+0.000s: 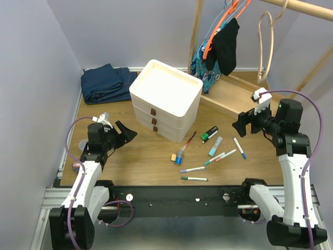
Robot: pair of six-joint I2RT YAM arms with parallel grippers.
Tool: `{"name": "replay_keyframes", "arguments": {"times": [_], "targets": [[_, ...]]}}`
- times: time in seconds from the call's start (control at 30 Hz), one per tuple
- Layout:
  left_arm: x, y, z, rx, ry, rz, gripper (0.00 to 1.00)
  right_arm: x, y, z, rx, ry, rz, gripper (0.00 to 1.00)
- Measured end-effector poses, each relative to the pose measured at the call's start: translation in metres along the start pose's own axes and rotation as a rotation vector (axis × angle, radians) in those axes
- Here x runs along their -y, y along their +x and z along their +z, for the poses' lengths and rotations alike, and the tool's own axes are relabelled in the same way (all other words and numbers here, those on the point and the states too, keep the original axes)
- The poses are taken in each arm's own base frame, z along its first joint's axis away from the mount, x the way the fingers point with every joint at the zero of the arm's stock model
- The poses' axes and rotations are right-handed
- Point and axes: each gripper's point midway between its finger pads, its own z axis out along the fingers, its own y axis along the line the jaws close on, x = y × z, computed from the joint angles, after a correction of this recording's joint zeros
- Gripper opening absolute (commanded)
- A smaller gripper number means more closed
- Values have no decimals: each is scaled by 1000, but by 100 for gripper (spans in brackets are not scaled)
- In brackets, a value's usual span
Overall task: Sort the stationery into containers
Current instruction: Open the drawer in the storage box.
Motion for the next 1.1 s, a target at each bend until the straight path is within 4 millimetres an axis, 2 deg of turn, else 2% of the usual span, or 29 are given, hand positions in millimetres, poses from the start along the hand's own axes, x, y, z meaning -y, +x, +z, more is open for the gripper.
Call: {"name": "replay_keyframes", "arguments": {"times": [0.1, 0.17, 0.37, 0.53, 0.73, 1.1], "targets": [[-5, 16, 11, -36, 35, -50, 73, -1, 7, 14, -38, -50, 24, 99], [-3, 22, 17, -58, 66, -63, 72, 0, 12, 22, -64, -76, 42, 99], [32, 35, 39, -137, 236, -65, 65, -2, 21, 40, -107, -140, 85, 98], [50, 45, 59, -195, 341, -79, 62, -1, 18, 44, -96, -148, 88, 98], [54, 45, 80, -228, 411, -127, 55, -1, 18, 44, -95, -151, 89, 98], [59, 45, 102, -246, 502, -140, 53, -1, 17, 43, -91, -148, 90, 98]]}}
